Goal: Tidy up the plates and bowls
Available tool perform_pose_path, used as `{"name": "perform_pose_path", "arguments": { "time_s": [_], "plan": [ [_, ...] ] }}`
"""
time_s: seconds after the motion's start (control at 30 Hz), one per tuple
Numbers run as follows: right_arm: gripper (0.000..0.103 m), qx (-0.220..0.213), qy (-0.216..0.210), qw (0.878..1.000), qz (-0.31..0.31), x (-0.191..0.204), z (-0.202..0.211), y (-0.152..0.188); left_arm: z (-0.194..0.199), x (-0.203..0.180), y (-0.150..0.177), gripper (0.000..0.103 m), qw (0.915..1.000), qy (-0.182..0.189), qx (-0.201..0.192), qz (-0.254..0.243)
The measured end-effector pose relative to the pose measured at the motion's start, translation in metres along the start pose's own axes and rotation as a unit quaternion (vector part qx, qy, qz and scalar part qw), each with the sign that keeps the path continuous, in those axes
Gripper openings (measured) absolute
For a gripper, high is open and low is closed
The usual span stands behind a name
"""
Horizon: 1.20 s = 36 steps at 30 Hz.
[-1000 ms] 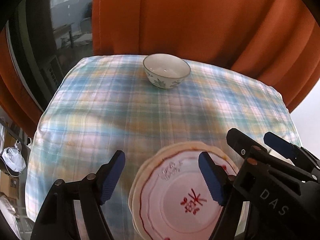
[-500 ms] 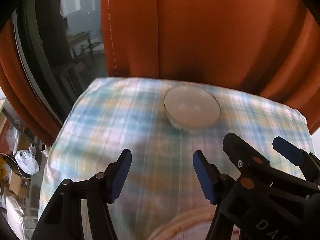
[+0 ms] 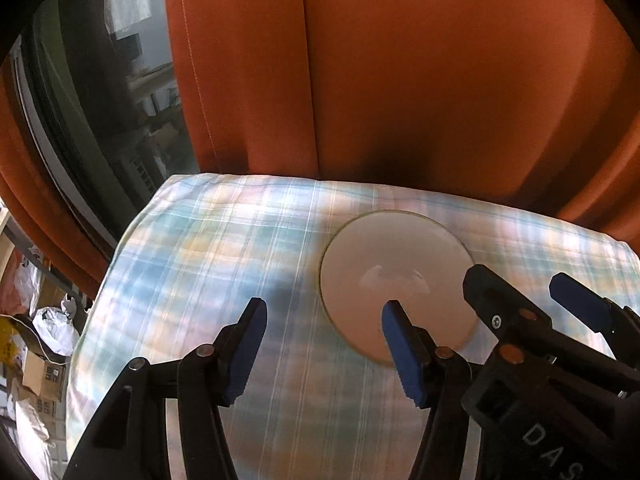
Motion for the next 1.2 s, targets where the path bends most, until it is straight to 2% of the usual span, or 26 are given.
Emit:
{"name": "perform_pose_path", "arguments": {
  "time_s": [0.17, 0.33, 0.5, 0.57, 0.63, 0.73, 0.83, 1.2],
  "plan": [
    [0.081, 0.013, -0.007, 1.0, -0.01, 0.001, -0.031, -0.005, -0.031, 0.004, -0.008, 0.05, 0.9999, -0.003, 0.01, 0.009],
    [0.058, 0.039, 0.001, 0.999, -0.013, 0.003, -0.061, -0.005, -0.056, 0.006, -0.01, 0.049, 0.9997, -0.016, 0.019, 0.008],
    [0.053, 0.046, 0.002, 0.999, -0.01, 0.001, -0.077, -0.005, -0.07, -0.002, -0.011, 0.042, 0.9996, -0.012, 0.025, -0.003],
    [0.048, 0.049, -0.003, 0.999, -0.009, 0.001, -0.082, -0.005, -0.076, -0.005, -0.011, 0.04, 0.9994, -0.014, 0.03, -0.007],
    [0.036, 0.058, -0.011, 0.998, -0.01, 0.001, -0.087, -0.004, -0.079, -0.005, -0.01, 0.039, 0.9993, -0.022, 0.03, -0.01],
    [0.025, 0.065, -0.019, 0.998, -0.013, 0.002, -0.092, 0.0, -0.082, -0.004, -0.009, 0.034, 0.999, -0.024, 0.036, -0.012],
    [0.021, 0.072, -0.024, 0.997, -0.009, 0.005, -0.095, 0.002, -0.089, 0.0, -0.006, 0.028, 0.9987, -0.011, 0.049, -0.005],
    [0.02, 0.07, -0.016, 0.997, 0.0, 0.01, -0.093, 0.002, -0.084, 0.001, -0.005, 0.025, 0.9984, -0.005, 0.057, 0.001]
  ]
}}
Point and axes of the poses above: each gripper's, at about its wrist camera, not at the fingertips, and z roughly against the way its jaws point, x to its left, y to its underside, the point moved 3 cm from there along -z, roughly the way its jaws point, and after that the axes turned 11 degrees about y, right-handed, at the moved point
